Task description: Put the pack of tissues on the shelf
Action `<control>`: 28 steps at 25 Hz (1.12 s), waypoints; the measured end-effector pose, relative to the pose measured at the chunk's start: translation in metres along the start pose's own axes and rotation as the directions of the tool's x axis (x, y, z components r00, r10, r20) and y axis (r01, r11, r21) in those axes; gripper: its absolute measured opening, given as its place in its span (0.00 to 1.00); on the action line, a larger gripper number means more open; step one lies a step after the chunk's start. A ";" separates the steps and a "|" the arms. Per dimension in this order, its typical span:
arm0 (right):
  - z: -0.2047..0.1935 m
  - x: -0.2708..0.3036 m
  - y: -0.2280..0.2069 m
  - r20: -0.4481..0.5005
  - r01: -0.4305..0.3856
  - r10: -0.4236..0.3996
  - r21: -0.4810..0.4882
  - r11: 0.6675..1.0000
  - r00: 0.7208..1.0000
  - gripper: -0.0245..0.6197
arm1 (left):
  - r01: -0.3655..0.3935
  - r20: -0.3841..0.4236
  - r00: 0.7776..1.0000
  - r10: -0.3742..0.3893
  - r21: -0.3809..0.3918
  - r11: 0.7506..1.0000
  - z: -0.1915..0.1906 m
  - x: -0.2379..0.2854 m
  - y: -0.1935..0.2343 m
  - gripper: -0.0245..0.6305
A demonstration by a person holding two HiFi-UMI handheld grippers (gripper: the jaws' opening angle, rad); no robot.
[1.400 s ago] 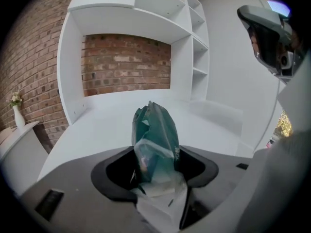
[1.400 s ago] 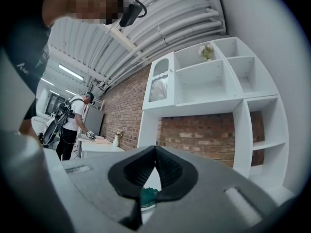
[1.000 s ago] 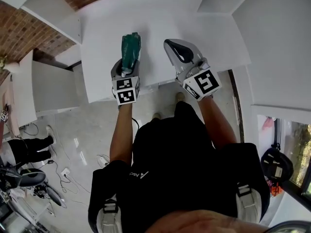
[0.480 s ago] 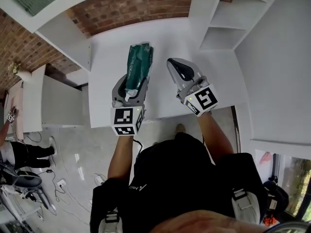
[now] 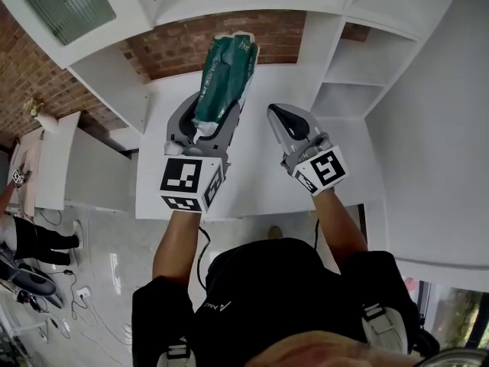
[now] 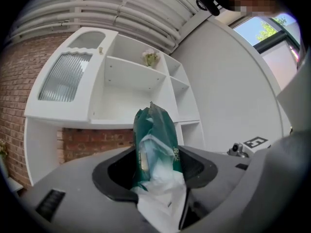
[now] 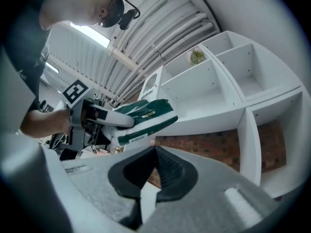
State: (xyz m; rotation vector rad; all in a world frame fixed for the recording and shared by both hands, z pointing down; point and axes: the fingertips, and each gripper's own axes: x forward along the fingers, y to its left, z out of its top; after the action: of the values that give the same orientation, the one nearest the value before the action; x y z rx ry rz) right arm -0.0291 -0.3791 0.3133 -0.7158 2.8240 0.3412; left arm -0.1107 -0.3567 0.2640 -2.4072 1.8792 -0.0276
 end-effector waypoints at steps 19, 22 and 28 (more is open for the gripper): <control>0.093 -0.017 -0.094 0.169 -0.047 0.070 -0.137 0.989 0.983 0.04 | -0.085 -0.079 0.993 0.091 0.075 0.994 0.138 0.192 0.025 0.41; 0.095 -0.017 -0.098 0.172 -0.043 0.067 -0.138 0.989 0.983 0.04 | -0.077 -0.148 0.985 0.086 0.071 0.995 0.134 0.218 0.030 0.41; 0.097 -0.023 -0.108 0.172 -0.023 0.049 -0.150 0.988 0.984 0.04 | -0.104 -0.253 0.960 0.121 0.079 0.991 0.121 0.250 0.046 0.41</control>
State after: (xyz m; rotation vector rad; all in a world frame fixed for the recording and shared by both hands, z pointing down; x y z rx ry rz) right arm 0.0569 -0.4350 0.2078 -0.6301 2.6683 0.5942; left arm -0.0857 -0.6027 0.1299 -2.3448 2.0825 -0.4060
